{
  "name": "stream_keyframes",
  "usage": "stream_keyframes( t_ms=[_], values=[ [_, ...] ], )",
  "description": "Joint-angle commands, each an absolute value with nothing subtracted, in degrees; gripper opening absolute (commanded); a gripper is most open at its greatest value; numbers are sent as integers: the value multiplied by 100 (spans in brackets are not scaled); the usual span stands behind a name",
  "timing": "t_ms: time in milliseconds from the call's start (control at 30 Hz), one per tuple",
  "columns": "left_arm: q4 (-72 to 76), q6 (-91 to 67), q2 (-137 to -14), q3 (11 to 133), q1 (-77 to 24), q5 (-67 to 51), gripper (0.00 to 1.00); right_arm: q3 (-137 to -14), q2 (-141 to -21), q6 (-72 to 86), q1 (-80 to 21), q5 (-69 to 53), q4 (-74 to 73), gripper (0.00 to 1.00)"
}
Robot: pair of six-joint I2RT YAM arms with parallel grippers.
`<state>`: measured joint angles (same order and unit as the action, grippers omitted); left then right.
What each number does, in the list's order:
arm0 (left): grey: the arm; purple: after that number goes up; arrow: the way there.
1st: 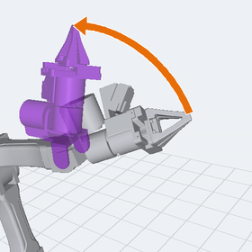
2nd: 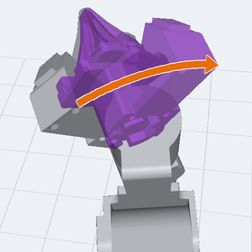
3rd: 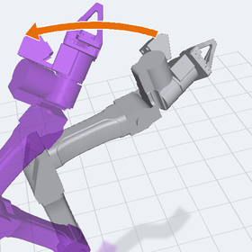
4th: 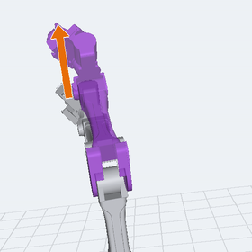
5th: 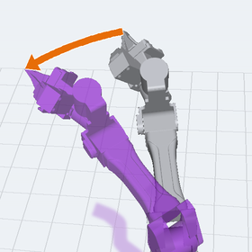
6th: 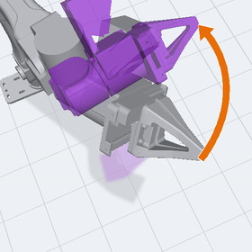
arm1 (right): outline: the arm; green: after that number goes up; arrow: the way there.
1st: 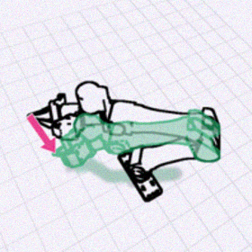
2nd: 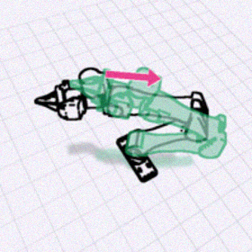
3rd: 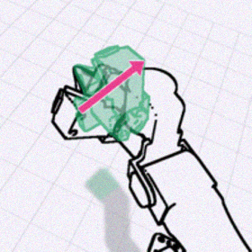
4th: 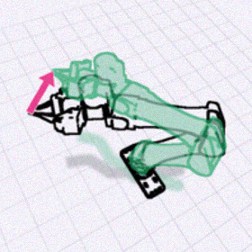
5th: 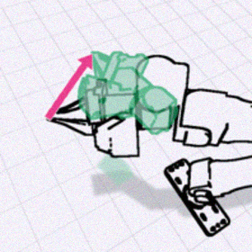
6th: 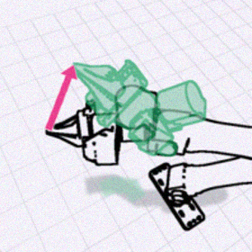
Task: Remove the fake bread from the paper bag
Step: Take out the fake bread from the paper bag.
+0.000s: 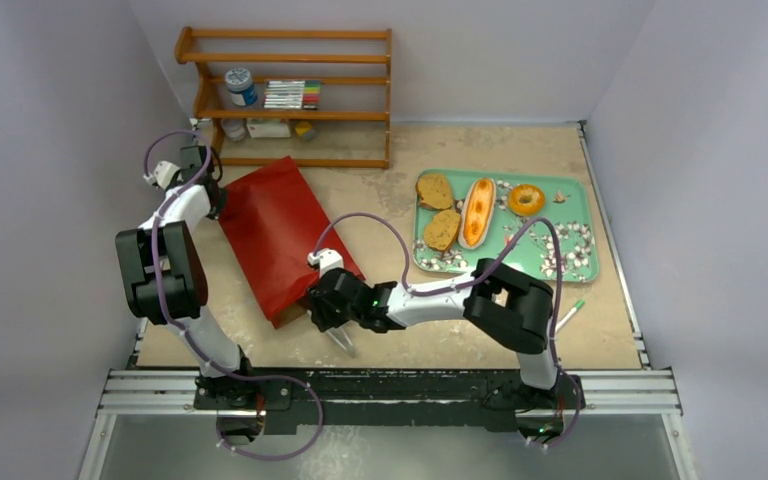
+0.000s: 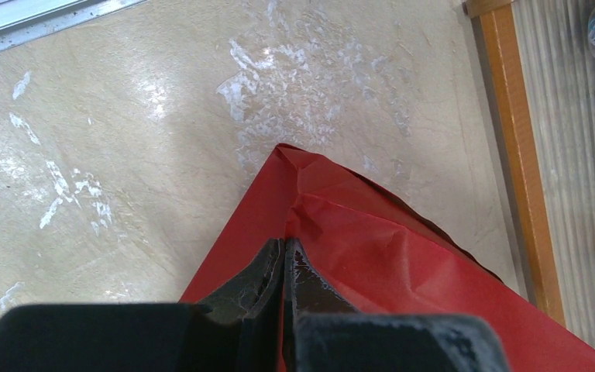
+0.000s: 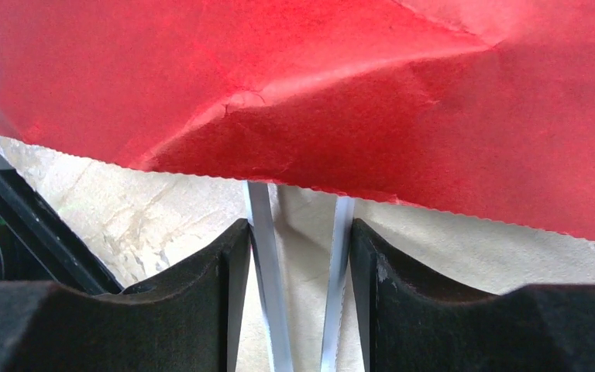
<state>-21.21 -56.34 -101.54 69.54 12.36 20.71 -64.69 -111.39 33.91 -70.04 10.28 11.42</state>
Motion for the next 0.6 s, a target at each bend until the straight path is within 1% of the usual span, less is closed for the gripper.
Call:
stream_keyframes(
  t_ms=[0, 167, 367, 567],
  values=[
    [-1898, -5595, -10250, 6869, 1292, 1974, 0, -6853, -11295, 3739, -7127, 1444, 933, 51],
    [-1822, -5616, -10151, 6702, 1286, 1942, 0, -7268, -11597, 3771, -7122, 1350, 689, 52],
    [-1786, -5607, -10024, 6552, 1292, 1892, 0, -7870, -11985, 3736, -7082, 1532, 384, 52],
    [-1784, -5560, -9946, 6442, 1291, 1862, 0, -8147, -12162, 3805, -6897, 1705, 224, 53]
  ],
)
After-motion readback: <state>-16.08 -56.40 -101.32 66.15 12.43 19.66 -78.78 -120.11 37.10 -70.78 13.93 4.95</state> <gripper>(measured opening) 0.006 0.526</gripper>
